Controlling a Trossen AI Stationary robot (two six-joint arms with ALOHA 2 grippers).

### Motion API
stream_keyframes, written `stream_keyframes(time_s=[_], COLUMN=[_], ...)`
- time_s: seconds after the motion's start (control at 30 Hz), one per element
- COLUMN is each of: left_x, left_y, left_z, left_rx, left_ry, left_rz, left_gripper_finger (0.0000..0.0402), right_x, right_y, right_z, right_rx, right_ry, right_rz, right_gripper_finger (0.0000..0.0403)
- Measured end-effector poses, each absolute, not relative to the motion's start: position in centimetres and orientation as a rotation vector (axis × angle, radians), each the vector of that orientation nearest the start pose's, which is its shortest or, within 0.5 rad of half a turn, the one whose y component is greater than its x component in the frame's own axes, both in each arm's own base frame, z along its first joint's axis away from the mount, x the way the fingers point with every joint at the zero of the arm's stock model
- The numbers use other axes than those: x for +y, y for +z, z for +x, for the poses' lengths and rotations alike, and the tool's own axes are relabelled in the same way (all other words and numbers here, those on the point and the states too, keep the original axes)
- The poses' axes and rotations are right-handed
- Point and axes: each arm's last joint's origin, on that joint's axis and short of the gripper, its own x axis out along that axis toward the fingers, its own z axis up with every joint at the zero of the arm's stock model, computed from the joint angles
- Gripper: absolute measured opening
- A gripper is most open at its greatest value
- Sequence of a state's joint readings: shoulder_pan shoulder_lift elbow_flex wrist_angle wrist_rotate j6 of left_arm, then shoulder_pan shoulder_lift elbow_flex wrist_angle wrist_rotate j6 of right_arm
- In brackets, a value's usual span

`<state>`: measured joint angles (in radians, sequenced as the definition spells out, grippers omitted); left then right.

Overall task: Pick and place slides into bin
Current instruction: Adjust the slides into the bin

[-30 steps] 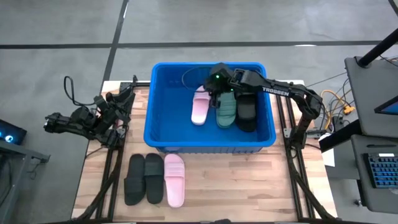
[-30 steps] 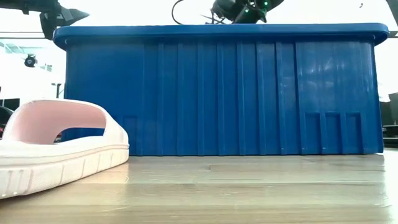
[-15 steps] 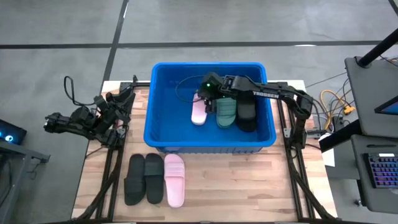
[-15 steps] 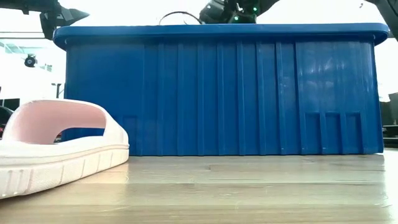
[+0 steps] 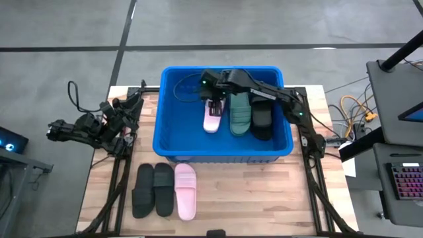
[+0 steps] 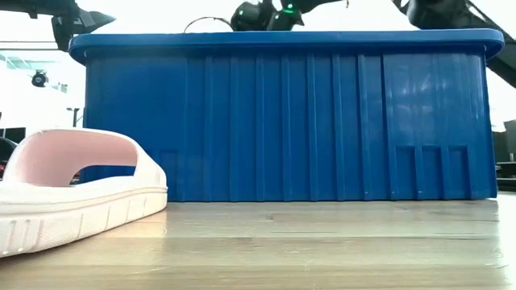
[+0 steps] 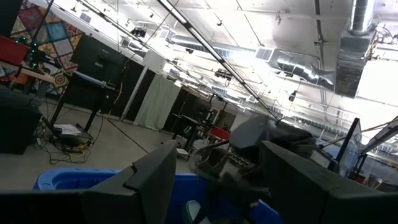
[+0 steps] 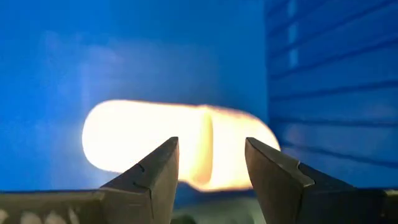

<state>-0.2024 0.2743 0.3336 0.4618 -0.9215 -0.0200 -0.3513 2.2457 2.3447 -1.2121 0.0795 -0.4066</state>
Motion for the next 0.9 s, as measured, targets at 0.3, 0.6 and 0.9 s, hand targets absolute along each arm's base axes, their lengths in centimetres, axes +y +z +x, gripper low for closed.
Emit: stream_keyframes(time_s=[0.3,0.6,0.9], left_x=[0.6,0.6,0.6], left_y=[29.2,29.2,29.2], left_z=[8.4,8.4,8.4], left_rx=[-0.457,-0.458,-0.458], left_ry=[0.698,0.698,0.698], left_rz=[-0.302,-0.302,-0.302], left_gripper_finger=[0.0217,0.0217,0.0217], right_x=[-17.5,-17.9,-18.7], right_y=[27.2,24.6,22.7], right_z=[43.2,43.9,44.6], right_rx=[1.308,1.348,1.348], right_ry=[-0.094,-0.083,-0.185], right_rz=[-0.241,-0.301,-0.325], right_gripper_finger=[0.0165,0.0162,0.0148])
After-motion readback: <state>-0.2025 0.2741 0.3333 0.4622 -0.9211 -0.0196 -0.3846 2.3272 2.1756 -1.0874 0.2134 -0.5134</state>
